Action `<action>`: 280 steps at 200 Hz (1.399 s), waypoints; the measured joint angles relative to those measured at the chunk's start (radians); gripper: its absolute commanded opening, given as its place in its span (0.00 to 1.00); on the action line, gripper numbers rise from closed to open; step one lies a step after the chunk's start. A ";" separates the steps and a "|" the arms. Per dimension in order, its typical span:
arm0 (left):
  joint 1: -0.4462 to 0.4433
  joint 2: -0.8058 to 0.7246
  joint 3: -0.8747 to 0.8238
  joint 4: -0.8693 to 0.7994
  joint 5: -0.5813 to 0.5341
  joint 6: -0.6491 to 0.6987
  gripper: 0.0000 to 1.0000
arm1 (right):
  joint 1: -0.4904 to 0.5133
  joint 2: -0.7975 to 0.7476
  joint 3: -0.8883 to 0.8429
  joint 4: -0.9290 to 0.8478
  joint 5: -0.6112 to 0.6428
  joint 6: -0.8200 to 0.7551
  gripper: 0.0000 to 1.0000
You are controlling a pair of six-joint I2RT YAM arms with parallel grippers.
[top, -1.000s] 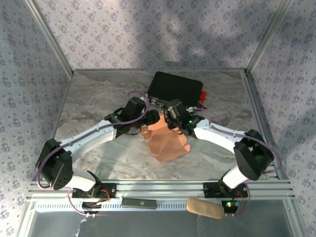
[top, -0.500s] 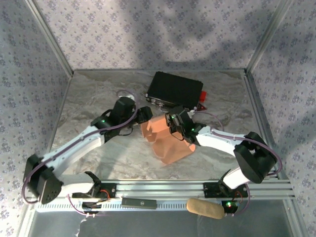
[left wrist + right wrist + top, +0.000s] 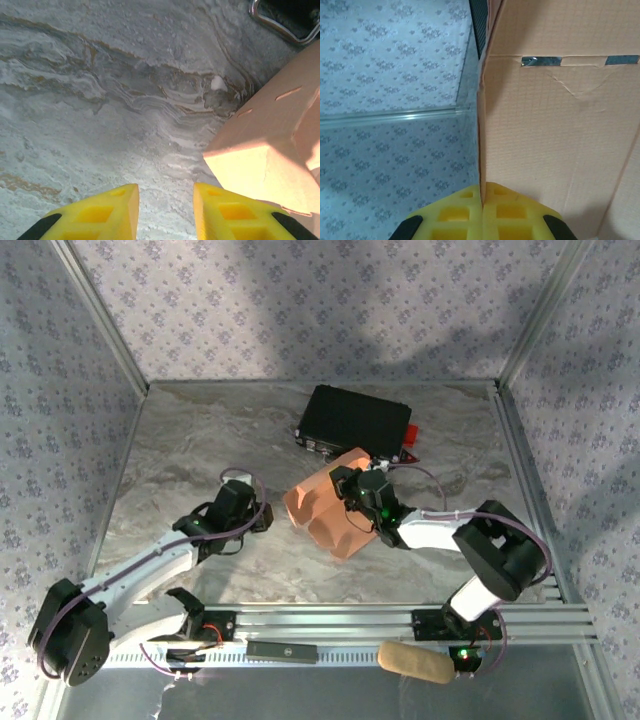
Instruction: Fold the paper box
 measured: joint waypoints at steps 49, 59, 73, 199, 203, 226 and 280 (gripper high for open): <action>0.013 -0.022 -0.051 0.120 0.002 0.077 0.15 | -0.037 0.037 -0.035 0.092 -0.112 -0.030 0.00; 0.013 -0.009 -0.072 0.155 0.018 0.106 0.13 | -0.044 0.042 -0.041 0.103 -0.129 -0.032 0.00; 0.013 0.021 -0.097 0.206 0.040 0.140 0.12 | -0.052 0.049 -0.043 0.116 -0.150 -0.033 0.00; -0.023 0.112 -0.306 0.705 0.228 0.414 0.28 | -0.066 0.072 -0.041 0.145 -0.200 -0.036 0.00; -0.023 0.112 -0.306 0.712 0.230 0.418 0.28 | -0.066 0.072 -0.040 0.145 -0.200 -0.036 0.00; -0.026 0.145 -0.305 0.760 0.241 0.429 0.27 | -0.066 0.074 -0.039 0.145 -0.202 -0.036 0.00; -0.087 0.262 -0.255 0.810 0.230 0.446 0.22 | -0.074 0.074 -0.039 0.149 -0.206 -0.036 0.00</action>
